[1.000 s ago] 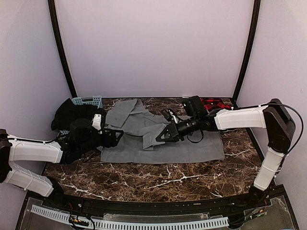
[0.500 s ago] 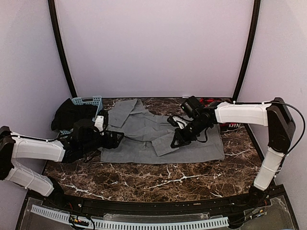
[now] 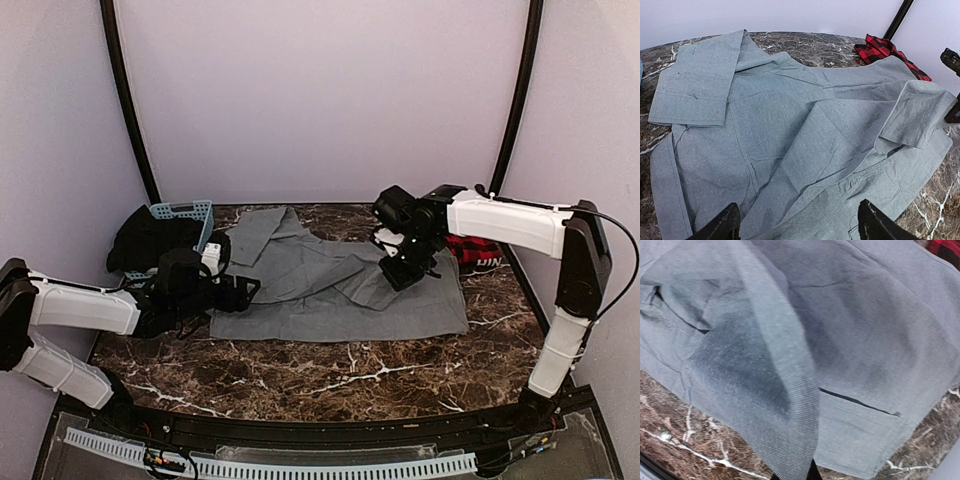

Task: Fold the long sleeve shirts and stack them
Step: Fold the sleeve of the 1/3-folded shirt.

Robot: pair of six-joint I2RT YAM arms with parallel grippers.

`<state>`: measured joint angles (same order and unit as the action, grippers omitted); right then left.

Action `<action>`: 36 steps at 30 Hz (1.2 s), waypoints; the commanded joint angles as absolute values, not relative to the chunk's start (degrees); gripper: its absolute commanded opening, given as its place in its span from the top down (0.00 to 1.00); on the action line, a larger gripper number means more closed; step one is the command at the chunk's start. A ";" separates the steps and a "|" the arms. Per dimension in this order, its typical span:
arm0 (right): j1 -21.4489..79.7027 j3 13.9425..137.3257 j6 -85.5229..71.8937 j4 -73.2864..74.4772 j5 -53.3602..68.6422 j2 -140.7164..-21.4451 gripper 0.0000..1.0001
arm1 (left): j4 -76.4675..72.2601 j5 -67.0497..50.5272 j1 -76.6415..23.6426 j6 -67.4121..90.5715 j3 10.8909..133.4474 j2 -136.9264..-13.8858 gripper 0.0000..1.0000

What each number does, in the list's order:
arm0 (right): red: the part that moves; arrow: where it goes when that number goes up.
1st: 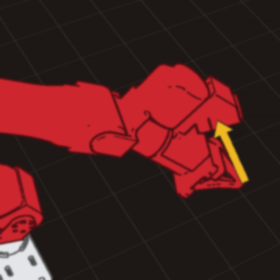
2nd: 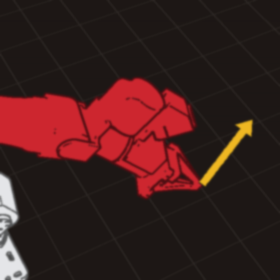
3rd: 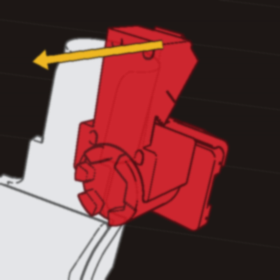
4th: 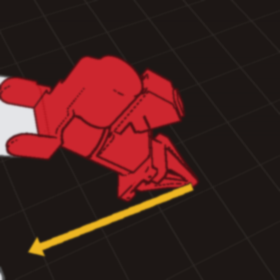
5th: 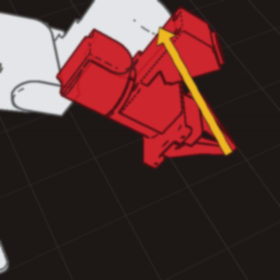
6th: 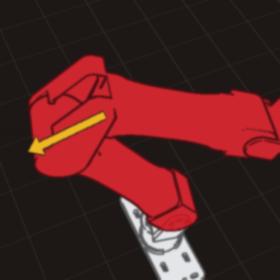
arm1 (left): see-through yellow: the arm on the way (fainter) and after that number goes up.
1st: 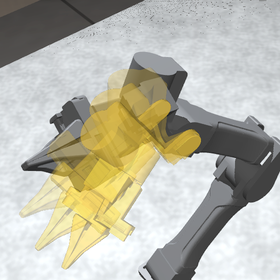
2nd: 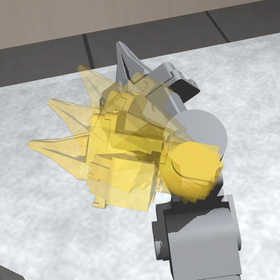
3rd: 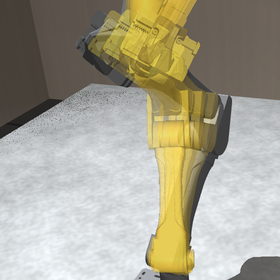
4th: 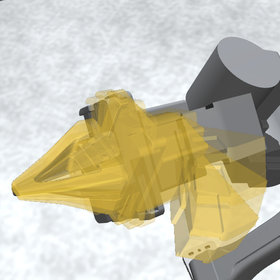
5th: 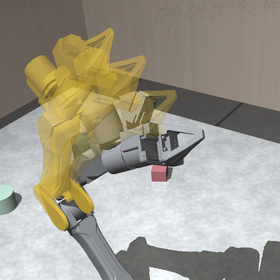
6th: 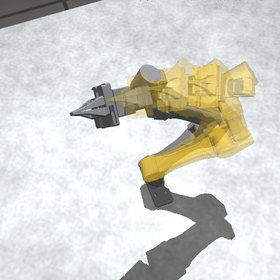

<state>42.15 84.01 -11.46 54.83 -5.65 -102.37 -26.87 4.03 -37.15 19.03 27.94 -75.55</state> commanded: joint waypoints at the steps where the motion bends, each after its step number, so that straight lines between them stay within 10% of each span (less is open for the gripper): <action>1: 44.83 87.13 -13.39 63.30 -21.86 -104.68 1.00 | -26.62 5.16 -37.35 18.52 29.23 -75.65 0.21; 13: 55.23 88.04 -24.70 76.06 -50.63 -109.82 1.00 | -26.12 6.77 -37.24 18.62 29.37 -75.77 0.20; 29: 58.53 75.99 -40.24 76.02 -59.42 -113.35 1.00 | -24.31 5.80 -37.25 18.89 31.33 -76.44 0.18; 36: 60.84 72.12 -47.29 76.83 -60.92 -116.21 0.62 | -24.36 5.06 -37.26 19.17 31.91 -77.71 0.19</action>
<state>58.63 73.60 -41.01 74.94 -58.11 -115.46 -25.34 5.54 -37.15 19.07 30.09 -77.03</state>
